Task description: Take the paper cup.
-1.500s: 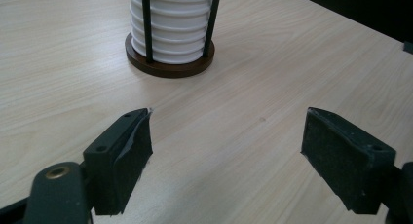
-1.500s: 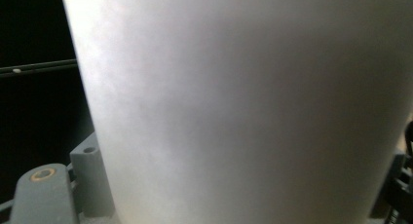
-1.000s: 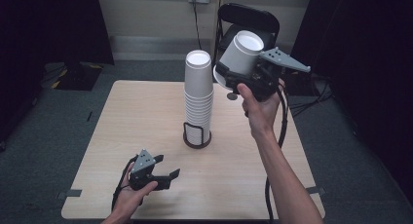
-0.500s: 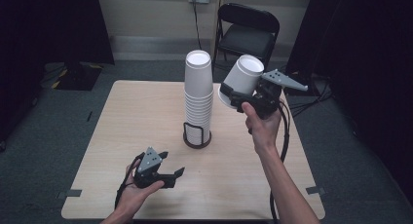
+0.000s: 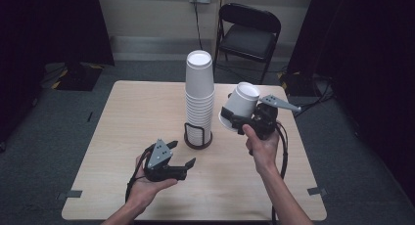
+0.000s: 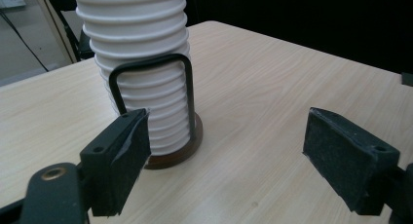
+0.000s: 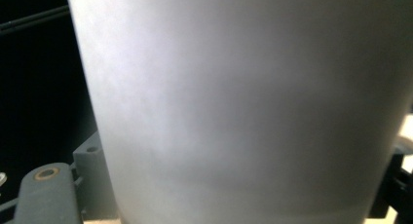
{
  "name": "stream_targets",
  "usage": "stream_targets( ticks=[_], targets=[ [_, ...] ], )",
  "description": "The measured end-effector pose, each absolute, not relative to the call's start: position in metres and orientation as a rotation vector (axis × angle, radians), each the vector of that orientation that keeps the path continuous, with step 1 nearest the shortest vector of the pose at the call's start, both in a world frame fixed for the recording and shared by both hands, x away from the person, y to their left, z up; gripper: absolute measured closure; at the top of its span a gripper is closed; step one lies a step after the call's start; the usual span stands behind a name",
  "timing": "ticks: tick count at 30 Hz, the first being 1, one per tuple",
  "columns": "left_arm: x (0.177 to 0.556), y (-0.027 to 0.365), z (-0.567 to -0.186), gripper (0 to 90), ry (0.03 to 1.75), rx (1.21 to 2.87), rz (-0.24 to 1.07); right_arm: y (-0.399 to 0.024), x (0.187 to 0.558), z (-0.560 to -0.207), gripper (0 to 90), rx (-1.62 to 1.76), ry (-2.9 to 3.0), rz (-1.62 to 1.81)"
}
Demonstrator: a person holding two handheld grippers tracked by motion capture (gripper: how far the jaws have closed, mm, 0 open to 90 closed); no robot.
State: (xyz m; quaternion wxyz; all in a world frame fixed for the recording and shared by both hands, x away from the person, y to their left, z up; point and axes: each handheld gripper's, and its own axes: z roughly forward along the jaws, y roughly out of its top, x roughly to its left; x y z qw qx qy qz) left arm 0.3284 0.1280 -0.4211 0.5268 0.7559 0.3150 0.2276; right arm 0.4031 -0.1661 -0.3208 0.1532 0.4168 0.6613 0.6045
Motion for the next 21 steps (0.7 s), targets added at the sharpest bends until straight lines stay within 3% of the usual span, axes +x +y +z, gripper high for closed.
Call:
stream_targets(
  ticks=[21],
  targets=[
    [0.324,0.126,-0.436,26.3,0.751,1.746,0.523,-0.142,0.380,-0.378,14.4,1.390,2.017,1.861]
  ],
)
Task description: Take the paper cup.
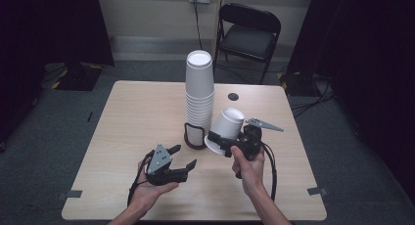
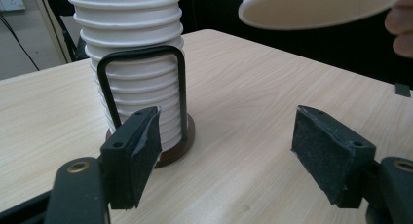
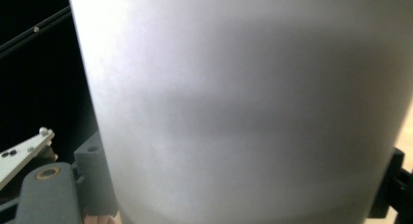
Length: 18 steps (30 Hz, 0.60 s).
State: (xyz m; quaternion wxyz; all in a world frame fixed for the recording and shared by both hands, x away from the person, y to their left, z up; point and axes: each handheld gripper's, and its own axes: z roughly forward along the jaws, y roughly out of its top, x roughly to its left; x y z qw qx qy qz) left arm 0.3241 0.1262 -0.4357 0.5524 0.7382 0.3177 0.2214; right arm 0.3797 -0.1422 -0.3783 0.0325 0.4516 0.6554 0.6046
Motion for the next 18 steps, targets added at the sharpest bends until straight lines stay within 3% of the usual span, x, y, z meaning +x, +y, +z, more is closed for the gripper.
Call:
stream_targets(
  ticks=[18],
  targets=[
    [0.323,0.122,-0.439,39.8,0.717,1.732,0.494,-0.130,0.362,-0.410,14.4,1.542,2.038,2.014]
  ],
)
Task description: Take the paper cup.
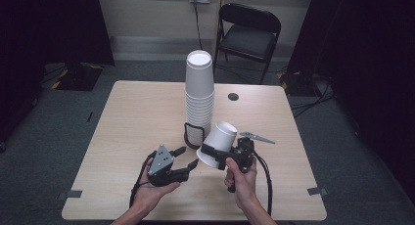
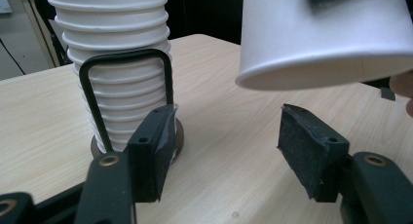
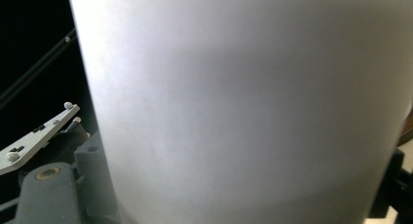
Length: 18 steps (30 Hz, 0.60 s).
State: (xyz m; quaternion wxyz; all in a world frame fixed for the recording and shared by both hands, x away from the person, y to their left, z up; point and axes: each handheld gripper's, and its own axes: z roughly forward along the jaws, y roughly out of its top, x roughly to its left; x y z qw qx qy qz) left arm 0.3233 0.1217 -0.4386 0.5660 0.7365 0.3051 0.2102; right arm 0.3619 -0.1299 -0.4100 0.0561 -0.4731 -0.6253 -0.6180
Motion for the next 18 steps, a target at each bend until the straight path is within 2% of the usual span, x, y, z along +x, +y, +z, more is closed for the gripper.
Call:
stream_targets(
  ticks=[9,18],
  targets=[
    [0.323,0.121,-0.439,44.8,0.706,1.720,0.506,-0.127,0.357,-0.424,14.4,-1.466,-1.725,-1.817],
    [0.319,0.113,-0.442,55.3,0.627,1.728,0.540,-0.117,0.353,-0.429,14.4,-1.461,-1.705,-1.790]
  ],
)
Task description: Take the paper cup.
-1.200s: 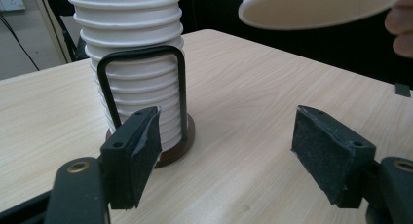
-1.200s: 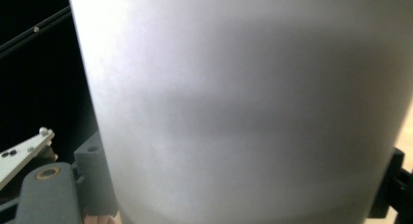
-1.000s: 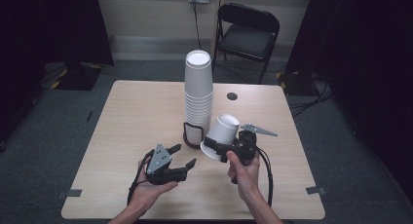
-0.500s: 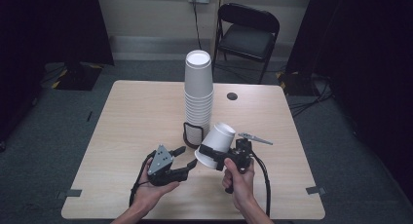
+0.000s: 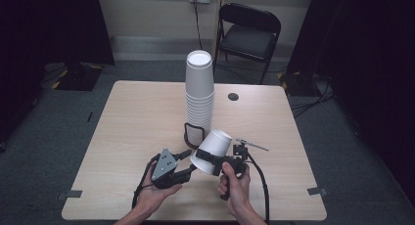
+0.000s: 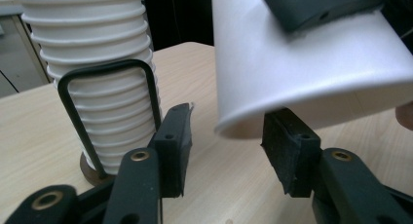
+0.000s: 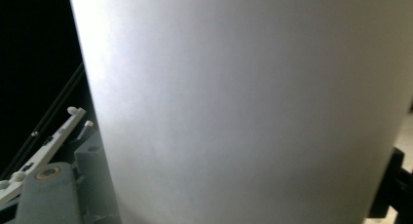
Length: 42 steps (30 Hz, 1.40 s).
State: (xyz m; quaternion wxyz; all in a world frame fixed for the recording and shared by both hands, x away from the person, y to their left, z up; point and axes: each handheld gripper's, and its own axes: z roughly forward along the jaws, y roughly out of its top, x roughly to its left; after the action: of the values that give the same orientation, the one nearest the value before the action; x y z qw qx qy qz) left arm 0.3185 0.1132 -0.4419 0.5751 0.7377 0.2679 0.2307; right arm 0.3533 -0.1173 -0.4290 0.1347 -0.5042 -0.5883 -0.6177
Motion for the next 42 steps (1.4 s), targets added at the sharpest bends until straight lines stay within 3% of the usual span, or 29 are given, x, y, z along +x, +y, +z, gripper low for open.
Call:
stream_targets(
  ticks=[17,26,42],
  targets=[
    [0.321,0.111,-0.445,66.9,0.606,1.736,0.588,-0.103,0.348,-0.435,14.4,-1.438,-1.619,-1.712],
    [0.324,0.112,-0.447,76.1,0.646,1.715,0.529,-0.099,0.350,-0.438,13.8,-1.429,-1.648,-1.665],
    [0.322,0.113,-0.447,83.7,0.622,1.743,0.507,-0.104,0.353,-0.438,11.1,-1.439,-1.678,-1.687]
  ],
)
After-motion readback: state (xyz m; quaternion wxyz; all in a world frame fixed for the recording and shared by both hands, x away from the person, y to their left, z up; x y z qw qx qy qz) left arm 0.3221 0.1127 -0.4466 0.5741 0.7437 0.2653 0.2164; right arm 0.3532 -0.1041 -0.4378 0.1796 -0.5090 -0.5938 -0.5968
